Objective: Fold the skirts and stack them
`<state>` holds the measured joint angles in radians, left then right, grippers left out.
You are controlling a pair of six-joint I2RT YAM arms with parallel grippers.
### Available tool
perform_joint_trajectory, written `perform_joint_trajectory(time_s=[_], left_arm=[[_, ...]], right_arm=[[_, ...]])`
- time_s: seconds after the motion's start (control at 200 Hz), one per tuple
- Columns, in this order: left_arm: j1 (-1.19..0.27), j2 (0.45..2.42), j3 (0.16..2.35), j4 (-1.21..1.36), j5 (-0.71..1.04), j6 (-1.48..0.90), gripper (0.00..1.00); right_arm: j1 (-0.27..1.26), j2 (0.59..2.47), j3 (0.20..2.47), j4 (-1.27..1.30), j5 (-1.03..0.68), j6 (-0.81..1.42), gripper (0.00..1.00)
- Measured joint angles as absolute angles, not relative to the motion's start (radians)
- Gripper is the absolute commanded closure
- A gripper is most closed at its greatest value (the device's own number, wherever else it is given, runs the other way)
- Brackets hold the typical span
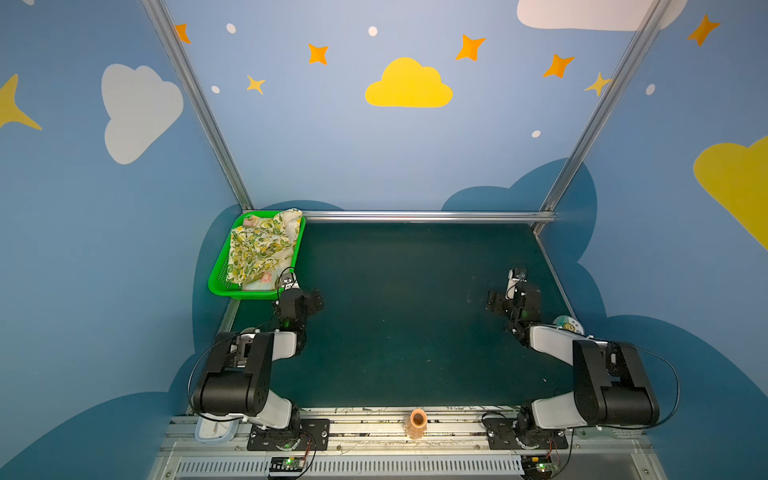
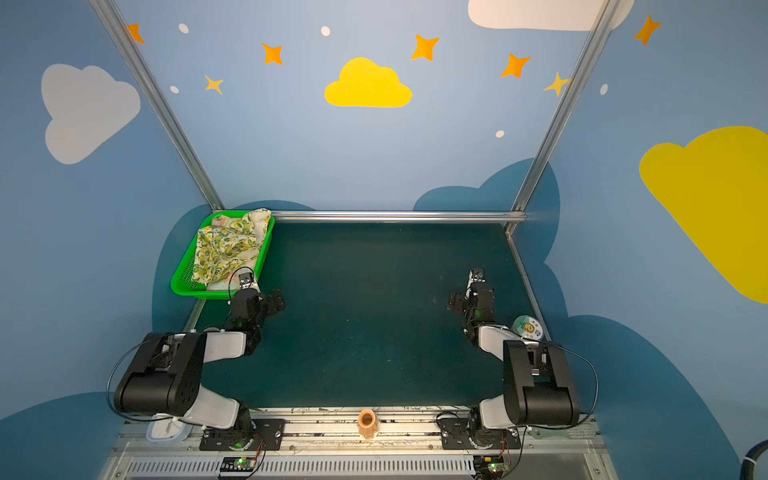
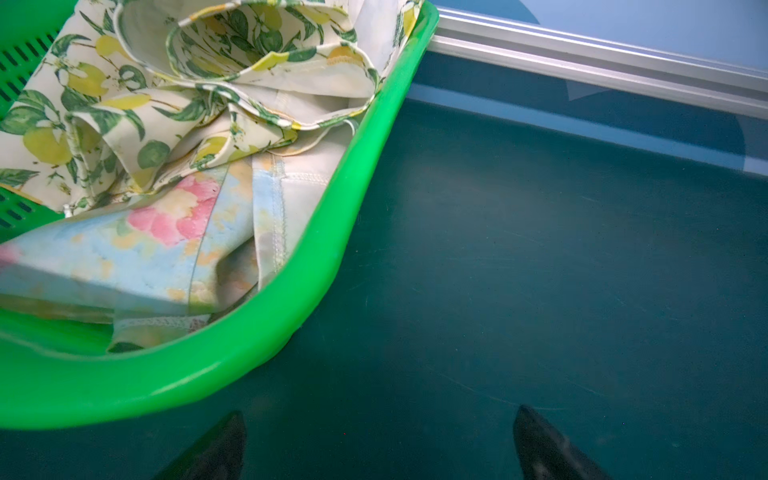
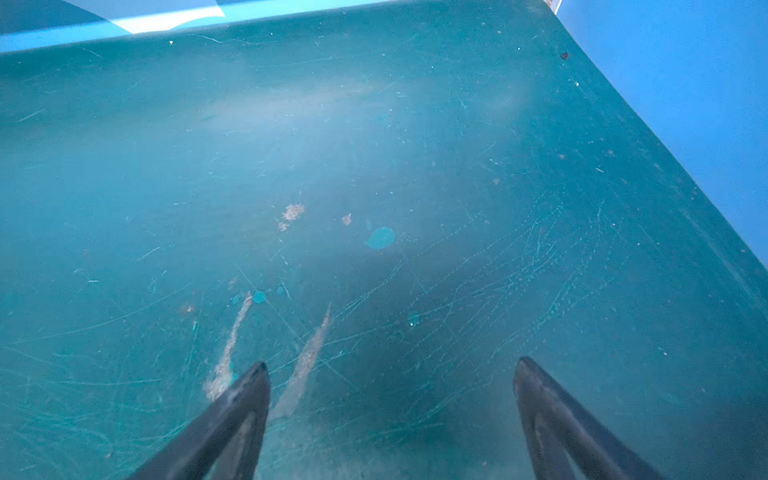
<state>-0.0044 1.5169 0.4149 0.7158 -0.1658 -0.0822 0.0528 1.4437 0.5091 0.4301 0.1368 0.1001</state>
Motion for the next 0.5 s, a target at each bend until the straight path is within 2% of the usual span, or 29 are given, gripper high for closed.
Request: perform_joint_trajectory(time_s=[0.446, 0.501], left_arm=[[-0.005, 1.517, 0.415, 0.716, -0.166, -0.082, 0.00], [-0.004, 1.517, 0.415, 0.716, -0.166, -0.082, 0.00]], right_arm=[[0.053, 1.444, 0.509, 0.430, 0.137, 0.101, 0.10], [0.053, 1.444, 0.509, 0.430, 0.137, 0.100, 0.07]])
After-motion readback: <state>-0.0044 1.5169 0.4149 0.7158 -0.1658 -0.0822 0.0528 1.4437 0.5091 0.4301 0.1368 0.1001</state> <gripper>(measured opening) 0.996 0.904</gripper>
